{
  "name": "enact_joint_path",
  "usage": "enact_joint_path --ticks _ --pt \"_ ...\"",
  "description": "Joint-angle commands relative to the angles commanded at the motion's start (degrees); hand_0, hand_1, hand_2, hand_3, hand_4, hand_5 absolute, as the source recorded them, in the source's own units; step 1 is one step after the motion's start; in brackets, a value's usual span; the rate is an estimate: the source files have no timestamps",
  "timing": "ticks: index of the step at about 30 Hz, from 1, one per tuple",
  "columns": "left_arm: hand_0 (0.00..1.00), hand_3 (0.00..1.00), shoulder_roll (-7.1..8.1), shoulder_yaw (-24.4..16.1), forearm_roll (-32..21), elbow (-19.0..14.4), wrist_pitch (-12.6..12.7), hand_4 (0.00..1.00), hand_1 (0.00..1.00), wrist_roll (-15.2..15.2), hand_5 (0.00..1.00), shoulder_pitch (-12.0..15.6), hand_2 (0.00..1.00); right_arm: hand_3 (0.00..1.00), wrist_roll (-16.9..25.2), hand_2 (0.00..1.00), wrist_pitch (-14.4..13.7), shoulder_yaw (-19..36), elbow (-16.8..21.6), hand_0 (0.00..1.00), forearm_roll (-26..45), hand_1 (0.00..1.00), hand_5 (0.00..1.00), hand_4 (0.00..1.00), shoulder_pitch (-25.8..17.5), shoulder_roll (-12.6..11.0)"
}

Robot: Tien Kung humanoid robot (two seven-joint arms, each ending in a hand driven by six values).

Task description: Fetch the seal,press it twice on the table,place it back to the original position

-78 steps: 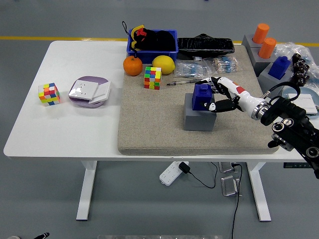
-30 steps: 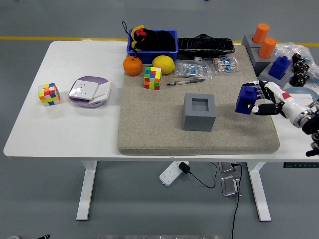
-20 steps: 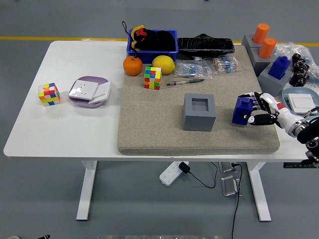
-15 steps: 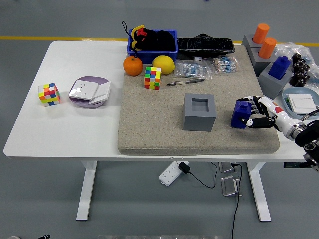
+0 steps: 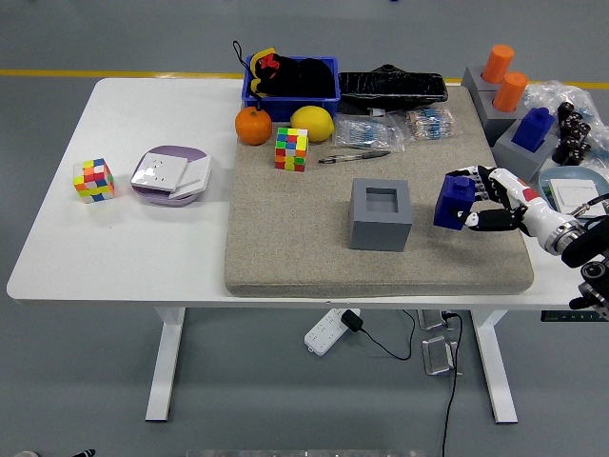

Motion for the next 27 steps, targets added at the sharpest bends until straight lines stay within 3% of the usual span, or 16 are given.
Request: enact_joint_path --ticks 7,11,17,27 --pt "0.824 0.823 0.08 -0.1 0.0 0.0 0.1 0.748 0.814 0.0 0.414 -0.1 0.786 0.497 -0.3 0.453 0.2 0.2 6.3 0.633 0.7 0.467 0.002 0.546 2.1 -0.3" --pt "0.824 0.824 0.15 -0.1 0.1 -0.1 0.1 0.749 0.814 -0.1 0.414 -0.2 0.786 0.497 -0.4 0.453 0.6 -1.3 7.9 0.634 1.1 0.467 0.002 0.546 3.7 0.6" --pt "0.824 0.823 0.26 0.1 -0.1 -0.1 0.1 0.749 0.814 0.0 0.414 -0.2 0.786 0.497 -0.4 0.453 0.9 -4.0 6.9 0.634 2.1 0.466 0.002 0.546 5.6 2.2" --pt "0.824 0.823 0.64 0.7 -0.3 -0.1 0.1 0.749 0.814 0.0 0.413 -0.6 0.785 0.497 0.2 0.452 1.4 -11.4 2.0 0.633 4.2 0.466 0.002 0.549 10.0 3.4"
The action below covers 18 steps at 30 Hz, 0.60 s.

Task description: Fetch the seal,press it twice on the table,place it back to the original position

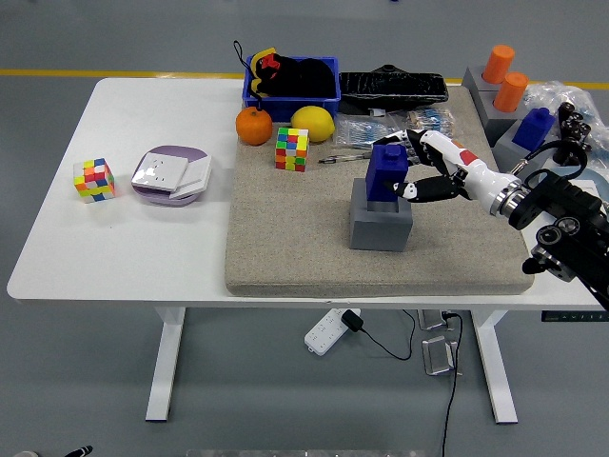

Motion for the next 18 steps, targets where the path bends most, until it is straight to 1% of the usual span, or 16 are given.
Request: enact_joint_path --ticks 12,18 --pt "0.824 0.823 0.17 0.4 0.2 -0.1 0.0 0.749 0.814 0.0 0.414 0.0 0.786 0.497 0.3 0.453 0.1 -2.7 -2.6 0.634 0.8 0.466 0.002 0.554 0.9 0.6" --pt "0.824 0.823 0.02 0.3 0.3 -0.1 0.0 0.749 0.814 0.0 0.415 0.0 0.786 0.497 0.5 0.453 0.1 -3.7 -3.4 0.635 1.0 0.465 0.002 0.555 1.3 0.7"
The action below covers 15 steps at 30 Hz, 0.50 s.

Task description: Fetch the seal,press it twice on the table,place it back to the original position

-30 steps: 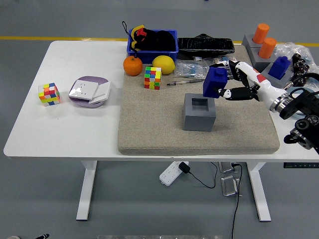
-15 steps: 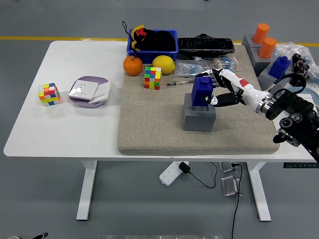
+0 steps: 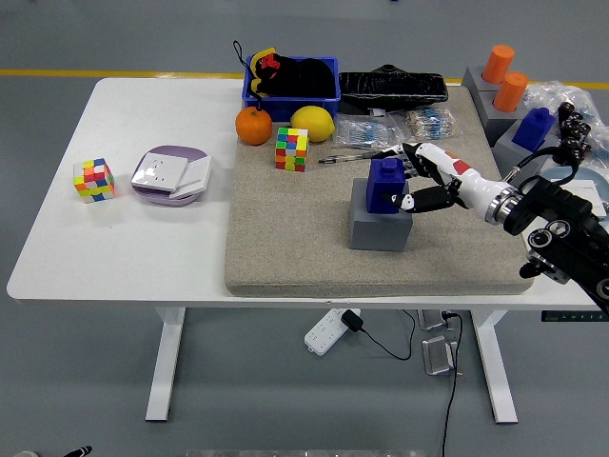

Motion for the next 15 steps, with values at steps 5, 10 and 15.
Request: enact_joint_path --ticks 5,10,15 --pt "0.824 0.823 -0.11 0.0 0.0 0.0 -0.1 0.749 0.814 0.0 0.415 0.0 0.786 0.497 0.1 0.453 -0.1 0.1 -0.6 0.635 0.0 0.465 0.002 0.555 0.1 0.1" --pt "0.824 0.823 -0.16 -0.1 0.1 0.0 -0.1 0.749 0.814 0.0 0.414 -0.1 0.786 0.497 0.2 0.453 -0.1 -0.4 -1.2 0.635 0.1 0.465 0.002 0.555 0.5 0.2" --pt "0.824 0.824 -0.19 -0.1 0.1 0.0 -0.1 0.749 0.815 0.0 0.415 -0.1 0.786 0.496 0.3 0.451 -0.1 -1.0 -1.7 0.634 0.2 0.464 0.002 0.557 0.7 0.3"
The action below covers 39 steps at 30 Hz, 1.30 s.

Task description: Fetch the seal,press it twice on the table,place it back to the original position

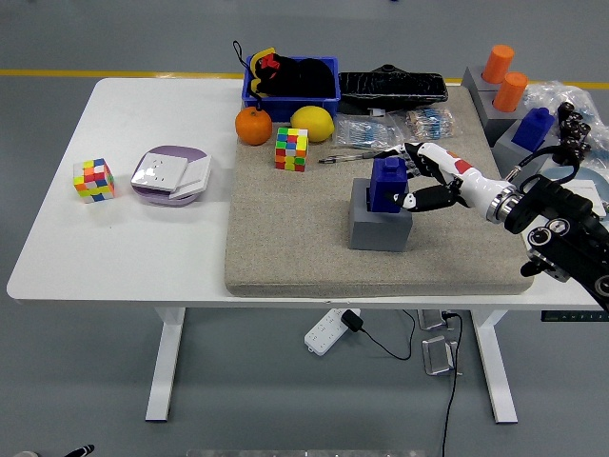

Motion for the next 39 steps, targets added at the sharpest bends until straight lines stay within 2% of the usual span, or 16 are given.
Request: enact_joint_path --ticks 13,39 --pt "0.824 0.823 -0.08 0.0 0.0 0.0 -0.1 0.75 0.815 0.0 0.415 -0.1 0.786 0.493 0.5 0.452 -0.3 -0.6 -1.5 0.634 0.2 0.465 0.002 0.557 0.4 0.7" --pt "0.824 0.823 -0.14 0.2 -0.1 0.1 -0.1 0.75 0.815 -0.1 0.415 -0.2 0.786 0.489 0.8 0.449 -0.7 -1.8 -2.0 0.635 0.4 0.464 0.002 0.558 0.5 1.7"
